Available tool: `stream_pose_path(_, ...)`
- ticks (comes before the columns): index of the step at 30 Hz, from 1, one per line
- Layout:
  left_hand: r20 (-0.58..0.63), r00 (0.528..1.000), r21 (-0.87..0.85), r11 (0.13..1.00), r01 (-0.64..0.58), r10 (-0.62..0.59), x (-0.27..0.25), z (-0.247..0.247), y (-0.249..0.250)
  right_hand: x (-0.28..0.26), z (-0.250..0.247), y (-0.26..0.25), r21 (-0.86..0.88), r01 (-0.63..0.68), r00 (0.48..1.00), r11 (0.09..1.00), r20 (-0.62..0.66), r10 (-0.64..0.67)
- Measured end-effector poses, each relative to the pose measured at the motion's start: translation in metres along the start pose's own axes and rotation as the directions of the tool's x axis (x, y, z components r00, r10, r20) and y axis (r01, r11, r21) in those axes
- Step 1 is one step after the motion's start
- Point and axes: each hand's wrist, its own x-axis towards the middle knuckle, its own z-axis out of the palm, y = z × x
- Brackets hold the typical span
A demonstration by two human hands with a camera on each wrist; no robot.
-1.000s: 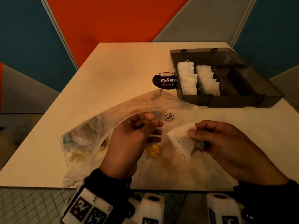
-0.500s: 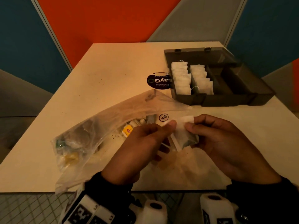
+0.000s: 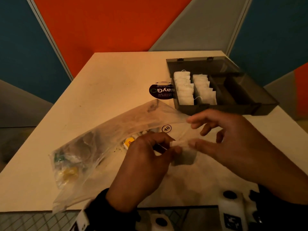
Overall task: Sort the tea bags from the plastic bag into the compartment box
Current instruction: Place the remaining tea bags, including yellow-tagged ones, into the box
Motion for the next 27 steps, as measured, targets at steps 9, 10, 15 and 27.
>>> stream_pose_path(9, -0.152, 0.988, 0.062, 0.998, 0.020, -0.010, 0.002, -0.007, 0.007, 0.037, -0.052, -0.019, -0.199, 0.106, 0.988, 0.974, 0.135, -0.080)
stream_pose_path(10, -0.168, 0.986, 0.053, 0.998, 0.025, -0.015, 0.002, -0.011, 0.005, 0.046, -0.066, -0.016, -0.200, 0.109, 0.993, 0.974, 0.068, -0.097)
stream_pose_path(15, -0.206, 0.978, 0.066, 0.997, 0.040, -0.026, -0.003, -0.034, 0.005, 0.109, -0.116, 0.004, -0.138, -0.014, 0.998, 0.990, -0.055, 0.007)
stream_pose_path(27, -0.299, 0.950, 0.119, 0.985, 0.129, -0.088, -0.007, -0.056, 0.019, 0.190, -0.079, 0.064, -0.623, -0.046, 0.910, 0.781, 0.296, 0.290)
